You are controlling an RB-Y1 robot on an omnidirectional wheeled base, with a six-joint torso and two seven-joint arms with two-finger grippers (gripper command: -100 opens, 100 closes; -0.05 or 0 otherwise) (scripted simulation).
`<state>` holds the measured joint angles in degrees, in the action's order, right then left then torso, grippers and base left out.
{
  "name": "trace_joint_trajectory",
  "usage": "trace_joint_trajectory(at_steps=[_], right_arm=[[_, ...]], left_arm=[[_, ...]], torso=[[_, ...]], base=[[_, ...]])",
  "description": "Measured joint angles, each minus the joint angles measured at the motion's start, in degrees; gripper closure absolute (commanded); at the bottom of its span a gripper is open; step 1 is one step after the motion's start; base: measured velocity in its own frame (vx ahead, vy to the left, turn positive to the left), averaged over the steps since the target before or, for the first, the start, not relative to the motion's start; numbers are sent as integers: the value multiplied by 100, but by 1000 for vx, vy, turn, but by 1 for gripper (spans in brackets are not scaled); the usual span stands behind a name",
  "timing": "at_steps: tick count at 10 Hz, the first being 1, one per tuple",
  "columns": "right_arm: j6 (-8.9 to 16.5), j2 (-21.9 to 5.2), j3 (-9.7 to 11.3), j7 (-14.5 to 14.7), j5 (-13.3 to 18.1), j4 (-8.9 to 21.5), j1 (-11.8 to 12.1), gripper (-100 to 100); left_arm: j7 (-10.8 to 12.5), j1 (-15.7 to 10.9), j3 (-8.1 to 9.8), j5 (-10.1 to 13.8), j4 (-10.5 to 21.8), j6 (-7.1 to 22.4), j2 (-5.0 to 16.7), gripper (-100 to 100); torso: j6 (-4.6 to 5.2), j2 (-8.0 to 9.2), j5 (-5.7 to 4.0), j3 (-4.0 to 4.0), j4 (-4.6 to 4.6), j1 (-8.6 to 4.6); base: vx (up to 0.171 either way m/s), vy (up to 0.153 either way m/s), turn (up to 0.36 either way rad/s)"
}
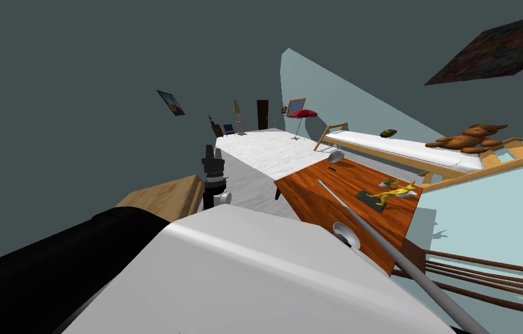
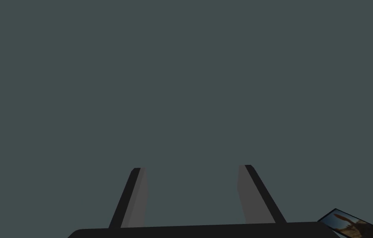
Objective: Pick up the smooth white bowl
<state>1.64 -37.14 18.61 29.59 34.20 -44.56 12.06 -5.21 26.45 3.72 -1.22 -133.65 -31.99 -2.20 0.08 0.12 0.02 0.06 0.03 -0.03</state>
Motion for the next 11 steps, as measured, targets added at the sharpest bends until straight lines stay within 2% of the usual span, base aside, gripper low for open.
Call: trace_joint_trajectory(at_steps=[1,2,3,4,5,7,8,10,11], right_arm=[[4,52,-97,52,118,292,-19,-100],[29,82,-124,110,178,425,-34,-100],[123,-6,26,68,92,326,1,-100],[106,5,-30,92,182,613,-41,-100],[167,-48,82,87,138,646,-39,-100],[204,-23,46,130,243,919,-69,-100],[309,-90,214,102,135,814,-17,-100],[450,-105,362,115,127,1019,35,-100],[438,33,308,129,254,1183,43,-100]], left_arm=[[0,-1,-1,0,0,0,0,0],[0,0,0,0,0,0,0,0],[0,0,0,0,0,0,0,0],[0,0,0,0,0,0,0,0],[0,0,0,0,0,0,0,0],[0,0,0,0,0,0,0,0],[0,1,0,0,0,0,0,0],[0,0,1,0,0,0,1,0],[0,1,1,0,0,0,1,0]], torso=[[-4,-4,-1,-2,-1,-1],[-1,-6,-1,-4,-1,-4],[1,-5,-1,-3,-1,-3],[-3,-10,-1,-5,-2,-6],[-1,-13,-2,-7,-2,-8],[-2,-14,-2,-8,-3,-10],[1,-11,-2,-7,-3,-8],[-2,-20,-5,-11,-4,-21],[-1,-23,-7,-13,-5,-26]], base=[[16,-11,155],[10,-8,4],[25,-12,177],[32,-22,132],[30,-22,79],[29,-24,84],[39,-31,207],[57,-69,161],[28,-37,27]])
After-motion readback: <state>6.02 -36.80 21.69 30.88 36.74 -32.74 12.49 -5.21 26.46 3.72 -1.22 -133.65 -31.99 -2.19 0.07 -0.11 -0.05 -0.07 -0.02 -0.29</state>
